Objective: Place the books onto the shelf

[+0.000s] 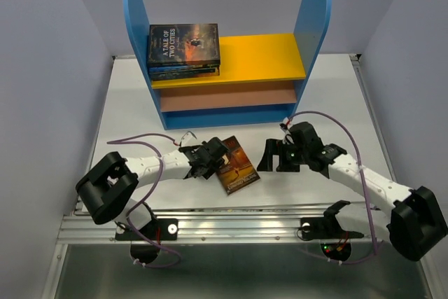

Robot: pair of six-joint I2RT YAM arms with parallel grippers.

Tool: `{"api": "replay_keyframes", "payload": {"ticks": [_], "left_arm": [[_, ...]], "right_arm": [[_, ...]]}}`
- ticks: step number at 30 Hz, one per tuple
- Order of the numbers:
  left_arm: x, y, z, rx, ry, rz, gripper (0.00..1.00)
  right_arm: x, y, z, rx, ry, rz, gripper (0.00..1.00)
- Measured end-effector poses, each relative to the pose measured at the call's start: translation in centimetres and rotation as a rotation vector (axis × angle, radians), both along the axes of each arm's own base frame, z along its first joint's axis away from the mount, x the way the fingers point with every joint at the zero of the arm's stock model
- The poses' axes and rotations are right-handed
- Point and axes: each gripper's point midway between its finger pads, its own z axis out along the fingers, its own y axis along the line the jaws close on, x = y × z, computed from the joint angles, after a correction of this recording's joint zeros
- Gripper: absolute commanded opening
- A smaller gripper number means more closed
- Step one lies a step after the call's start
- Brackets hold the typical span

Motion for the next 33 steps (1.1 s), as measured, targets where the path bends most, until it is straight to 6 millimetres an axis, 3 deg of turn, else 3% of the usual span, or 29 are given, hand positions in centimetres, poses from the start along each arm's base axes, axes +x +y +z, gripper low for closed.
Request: {"api": "replay_keyframes", "payload": {"ticks": [7,11,15,21,26,28,33], "left_arm": [[-0.3,-1.0,0.0,-0.018,-0.003,-0.007,0.52],[-0.3,-1.7,0.0,-0.037,-0.011,-0.011,0.52],[-0.3,-2.1,0.0,-0.048,-0.012,-0.01,0.52],[-0.3,-2.4,-0.1,-0.054,-0.016,-0.005,0.47],[-0.4,-3.0,-0.1,-0.06,-0.021,0.006,0.46],[-0.4,-3.6,-0.1,-0.071,-0.025,0.009,0.46],[-0.6,-4.6,0.0,-0.061,-0.034,0.011,0.46]], "right_arm": [[2.7,1.7,-3.0,-0.011,0.012,-0.039,1.0],[3.0,2.7,-5.0,-0.021,0.05,-0.021,0.99],[3.0,4.2,-5.1,0.022,0.056,0.021,0.97],[2.1,6.1,-4.0,0.123,0.09,0.079,0.75],[1.4,7.2,-2.2,0.189,0.084,0.113,0.73],[1.5,7.5,-1.3,0.214,0.075,0.121,0.67],[1.8,7.4,-1.4,0.202,0.079,0.101,0.37]]}}
